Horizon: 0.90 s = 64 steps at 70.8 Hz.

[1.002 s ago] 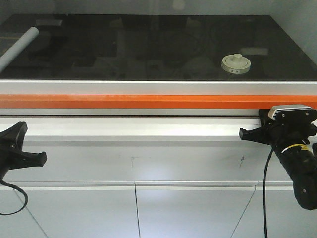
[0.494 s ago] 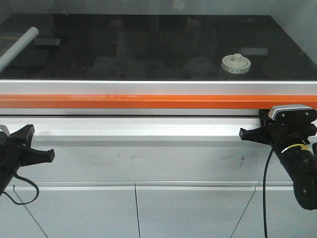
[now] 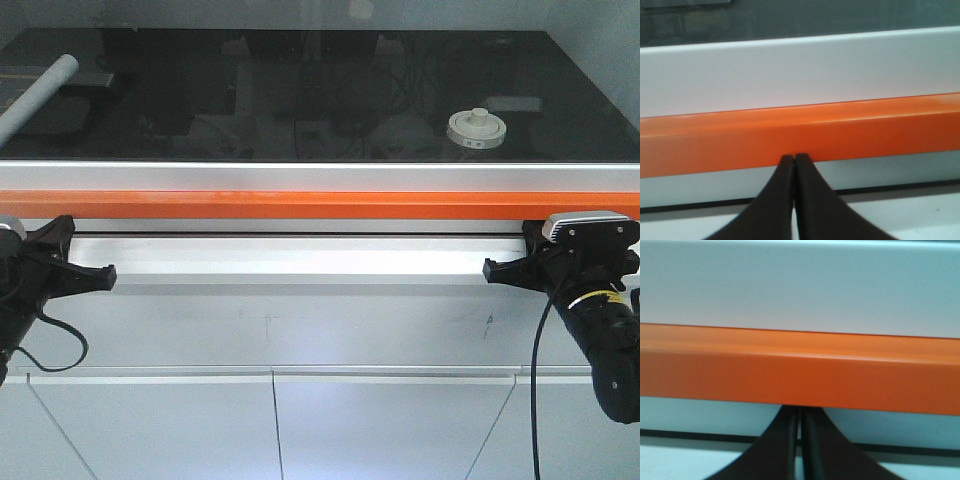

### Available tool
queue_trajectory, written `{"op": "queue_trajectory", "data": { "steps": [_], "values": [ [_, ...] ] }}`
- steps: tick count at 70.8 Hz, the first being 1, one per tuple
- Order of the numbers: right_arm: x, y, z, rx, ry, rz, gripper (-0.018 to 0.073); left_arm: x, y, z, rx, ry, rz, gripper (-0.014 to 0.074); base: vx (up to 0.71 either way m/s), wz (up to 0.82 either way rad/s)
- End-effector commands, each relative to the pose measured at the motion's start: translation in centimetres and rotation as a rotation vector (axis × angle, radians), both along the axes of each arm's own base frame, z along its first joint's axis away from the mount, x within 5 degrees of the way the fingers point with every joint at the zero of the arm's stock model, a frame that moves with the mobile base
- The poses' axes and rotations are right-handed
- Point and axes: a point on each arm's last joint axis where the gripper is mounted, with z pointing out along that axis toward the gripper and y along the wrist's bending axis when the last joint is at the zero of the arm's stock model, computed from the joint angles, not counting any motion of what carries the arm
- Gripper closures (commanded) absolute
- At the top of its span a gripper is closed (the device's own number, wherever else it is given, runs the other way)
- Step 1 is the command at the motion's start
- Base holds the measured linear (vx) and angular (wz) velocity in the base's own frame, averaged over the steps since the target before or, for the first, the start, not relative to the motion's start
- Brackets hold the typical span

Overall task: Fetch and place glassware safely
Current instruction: 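Hook both grippers under the orange handle bar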

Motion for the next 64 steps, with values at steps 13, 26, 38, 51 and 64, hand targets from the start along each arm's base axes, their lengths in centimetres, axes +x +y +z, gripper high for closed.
{"op": "queue_trajectory", "data": {
  "steps": [13, 26, 38, 51, 64],
  "values": [
    [0.3, 0.0, 3.4, 0.003, -0.254, 0.004, 0.056, 0.5, -0.2, 1.6, -0.008, -0.089, -0.007, 0.0603, 0.0, 0.0],
    [0.3, 0.0, 3.4, 0.003, -0.254, 0.004, 0.056, 0.1, -0.2, 1.1, -0.007, -0.062, -0.008, 0.0603, 0.0, 0.0],
    [0.3, 0.0, 3.4, 0.003, -0.254, 0.004, 0.056, 0.0, -0.2, 1.0, -0.007, -0.051, -0.007, 0.0603, 0.0, 0.0],
    [0.3, 0.0, 3.4, 0.003, -0.254, 0.004, 0.0559, 0.2, -0.2, 1.2, -0.008, -0.074, -0.003, 0.0603, 0.0, 0.0],
    [0.3, 0.0, 3.4, 0.003, -0.254, 0.004, 0.0559, 0.7, -0.1, 1.3, -0.009, -0.078, 0.003, 0.0603, 0.0, 0.0]
  ]
}}
